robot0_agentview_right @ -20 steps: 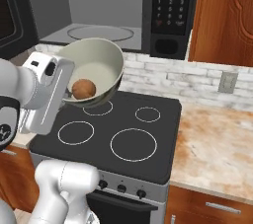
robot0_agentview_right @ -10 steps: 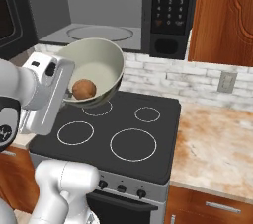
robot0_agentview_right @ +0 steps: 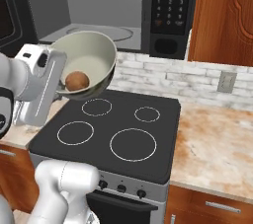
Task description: Pick the onion from the sink and place it in the bowl. Then pick the bowl and place it in the microwave. Then close the microwave door and press the start button.
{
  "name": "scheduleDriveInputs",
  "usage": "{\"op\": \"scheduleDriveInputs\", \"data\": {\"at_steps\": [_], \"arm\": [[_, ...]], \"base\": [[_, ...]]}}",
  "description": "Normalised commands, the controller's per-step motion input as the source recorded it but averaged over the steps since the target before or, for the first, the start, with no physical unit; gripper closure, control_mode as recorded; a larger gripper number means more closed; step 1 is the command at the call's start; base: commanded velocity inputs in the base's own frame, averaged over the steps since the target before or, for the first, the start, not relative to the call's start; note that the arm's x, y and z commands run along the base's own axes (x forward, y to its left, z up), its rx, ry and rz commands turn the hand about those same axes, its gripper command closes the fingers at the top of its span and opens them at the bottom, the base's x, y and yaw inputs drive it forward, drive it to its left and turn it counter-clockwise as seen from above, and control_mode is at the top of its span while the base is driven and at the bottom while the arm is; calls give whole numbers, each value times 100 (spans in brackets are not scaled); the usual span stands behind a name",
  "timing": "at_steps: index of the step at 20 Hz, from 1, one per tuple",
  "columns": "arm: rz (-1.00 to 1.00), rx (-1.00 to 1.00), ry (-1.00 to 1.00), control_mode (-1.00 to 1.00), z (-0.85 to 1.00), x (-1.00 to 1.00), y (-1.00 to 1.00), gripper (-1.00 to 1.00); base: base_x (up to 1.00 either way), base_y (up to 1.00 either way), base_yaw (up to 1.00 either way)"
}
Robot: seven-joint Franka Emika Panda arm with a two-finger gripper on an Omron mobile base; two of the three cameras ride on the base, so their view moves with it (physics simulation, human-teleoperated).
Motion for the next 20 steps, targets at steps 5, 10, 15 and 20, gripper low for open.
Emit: {"op": "scheduleDriveInputs", "data": {"at_steps": [5,10,15,20], "arm": [[2,-5,16,-100,65,48,48,100],[3,-1,19,-100,37,83,28,100],[3,0,10,-100,10,99,3,100],[6,0,0,-100,0,100,-8,100]], "base": [[0,0,0],[0,0,0],[0,0,0],[0,0,0]]}}
